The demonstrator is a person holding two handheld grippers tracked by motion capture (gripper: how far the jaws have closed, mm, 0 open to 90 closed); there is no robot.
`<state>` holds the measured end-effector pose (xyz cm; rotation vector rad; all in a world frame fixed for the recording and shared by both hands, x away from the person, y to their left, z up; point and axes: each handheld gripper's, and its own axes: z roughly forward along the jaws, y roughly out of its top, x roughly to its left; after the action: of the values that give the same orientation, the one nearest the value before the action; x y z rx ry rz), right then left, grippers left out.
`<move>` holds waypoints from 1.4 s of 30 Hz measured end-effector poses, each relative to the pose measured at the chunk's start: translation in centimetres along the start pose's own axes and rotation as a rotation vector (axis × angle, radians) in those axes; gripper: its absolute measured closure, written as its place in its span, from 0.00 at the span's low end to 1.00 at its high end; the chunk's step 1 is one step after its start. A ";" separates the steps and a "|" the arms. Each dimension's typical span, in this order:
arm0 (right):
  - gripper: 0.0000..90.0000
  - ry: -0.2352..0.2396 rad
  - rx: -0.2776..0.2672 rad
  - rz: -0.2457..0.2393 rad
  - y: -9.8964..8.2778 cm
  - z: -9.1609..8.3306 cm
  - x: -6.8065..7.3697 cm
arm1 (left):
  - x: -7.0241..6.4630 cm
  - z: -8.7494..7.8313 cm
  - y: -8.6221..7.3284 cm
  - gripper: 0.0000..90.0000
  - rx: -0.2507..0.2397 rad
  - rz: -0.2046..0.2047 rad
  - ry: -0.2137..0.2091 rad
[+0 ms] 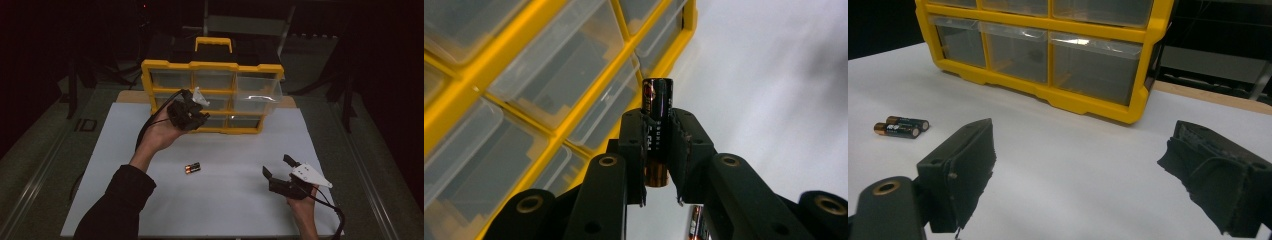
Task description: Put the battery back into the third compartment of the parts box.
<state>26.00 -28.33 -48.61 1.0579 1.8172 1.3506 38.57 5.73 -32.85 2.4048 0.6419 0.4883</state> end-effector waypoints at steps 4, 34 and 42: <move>0.13 0.001 0.001 0.000 0.0 0.0 0.0 | 0.2 -0.4 0.4 0.86 -0.020 -0.004 0.007; 0.13 -0.004 -0.003 0.003 0.0 0.0 -0.1 | 0.8 -2.0 1.8 0.86 -0.231 -0.038 0.023; 0.13 -0.005 -0.003 0.003 0.0 0.0 -0.1 | 1.7 -2.5 1.9 0.86 -0.297 -0.062 -0.003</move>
<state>26.01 -28.41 -48.57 1.0621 1.8098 1.3515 39.38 6.40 -29.44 2.1000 0.5959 0.5148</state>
